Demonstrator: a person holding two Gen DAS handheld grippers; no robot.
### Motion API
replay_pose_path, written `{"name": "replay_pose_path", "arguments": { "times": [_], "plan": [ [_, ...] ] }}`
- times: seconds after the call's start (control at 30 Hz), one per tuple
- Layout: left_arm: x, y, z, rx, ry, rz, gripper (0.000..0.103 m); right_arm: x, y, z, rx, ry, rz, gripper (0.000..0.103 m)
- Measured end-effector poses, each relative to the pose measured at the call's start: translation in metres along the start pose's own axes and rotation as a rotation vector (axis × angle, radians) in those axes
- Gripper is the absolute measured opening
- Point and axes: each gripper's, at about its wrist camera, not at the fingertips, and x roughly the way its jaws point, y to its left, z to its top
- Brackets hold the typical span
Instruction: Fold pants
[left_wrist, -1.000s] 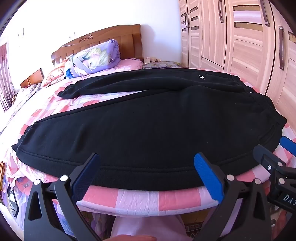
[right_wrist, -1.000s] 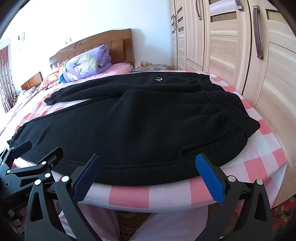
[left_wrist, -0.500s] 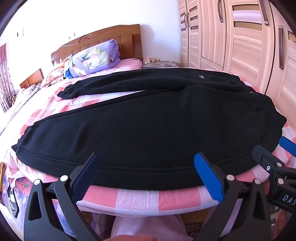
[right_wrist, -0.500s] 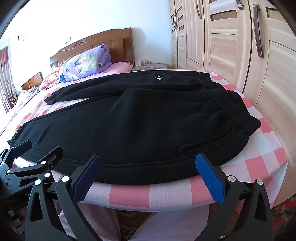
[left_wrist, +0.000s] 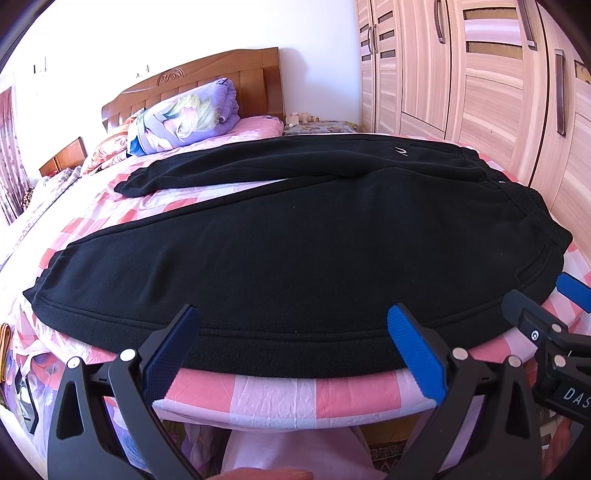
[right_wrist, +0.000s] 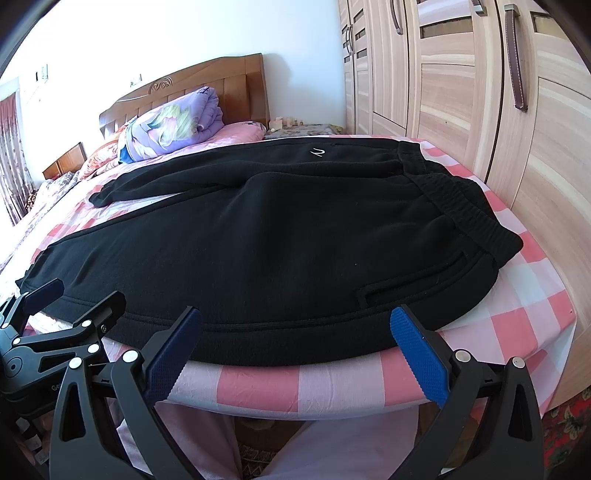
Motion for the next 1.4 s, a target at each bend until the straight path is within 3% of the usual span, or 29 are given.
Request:
{"name": "replay_pose_path", "arguments": {
  "times": [0.3, 0.4, 0.53, 0.63, 0.7, 0.77, 0.8, 0.87, 0.9, 0.93, 0.97, 1.03, 1.13, 1.17, 1.3, 1.4],
  "plan": [
    [0.001, 0.0, 0.003, 0.003, 0.011, -0.01, 0.102, -0.003, -0.005, 0.006, -0.015, -0.011, -0.016, 0.099],
    [0.003, -0.002, 0.015, 0.068, 0.03, 0.005, 0.102, -0.003, -0.007, 0.017, -0.05, -0.021, -0.026, 0.099],
    [-0.005, 0.005, 0.045, 0.143, -0.082, 0.065, 0.102, -0.002, -0.017, 0.055, -0.114, -0.053, 0.012, 0.099],
    [0.006, 0.02, 0.085, 0.154, -0.052, 0.04, 0.102, 0.009, -0.031, 0.101, -0.145, -0.06, 0.054, 0.099],
    [0.025, 0.032, 0.113, 0.171, 0.022, -0.042, 0.102, 0.035, -0.049, 0.142, -0.129, -0.005, 0.092, 0.099],
    [0.045, 0.042, 0.136, 0.155, 0.058, -0.06, 0.101, 0.06, -0.062, 0.171, -0.112, -0.001, 0.118, 0.099],
    [0.056, 0.047, 0.147, 0.148, 0.068, -0.081, 0.101, 0.09, -0.071, 0.191, -0.116, 0.05, 0.102, 0.099],
    [0.084, 0.051, 0.168, 0.156, 0.092, -0.123, 0.101, 0.122, -0.074, 0.223, -0.139, 0.053, 0.154, 0.099],
    [0.095, 0.052, 0.176, 0.146, 0.083, -0.109, 0.101, 0.144, -0.079, 0.236, -0.142, 0.054, 0.236, 0.099],
    [0.103, 0.054, 0.183, 0.138, 0.053, -0.1, 0.101, 0.166, -0.08, 0.248, -0.151, 0.07, 0.265, 0.099],
    [0.113, 0.056, 0.192, 0.123, 0.004, -0.089, 0.101, 0.187, -0.082, 0.254, -0.155, 0.104, 0.264, 0.099],
    [0.129, 0.057, 0.203, 0.09, 0.014, -0.078, 0.101, 0.229, -0.079, 0.275, -0.161, 0.173, 0.282, 0.099],
    [0.168, 0.052, 0.22, 0.111, 0.169, -0.266, 0.101, 0.278, -0.064, 0.306, -0.213, 0.265, 0.287, 0.099],
    [0.18, 0.05, 0.224, 0.107, 0.205, -0.297, 0.101, 0.29, -0.061, 0.309, -0.225, 0.286, 0.29, 0.099],
    [0.206, 0.043, 0.236, 0.117, 0.214, -0.213, 0.102, 0.342, -0.038, 0.323, -0.336, 0.327, 0.27, 0.099],
    [0.222, 0.037, 0.247, 0.141, 0.209, -0.165, 0.102, 0.374, -0.02, 0.325, -0.409, 0.374, 0.301, 0.099]
  ]
}}
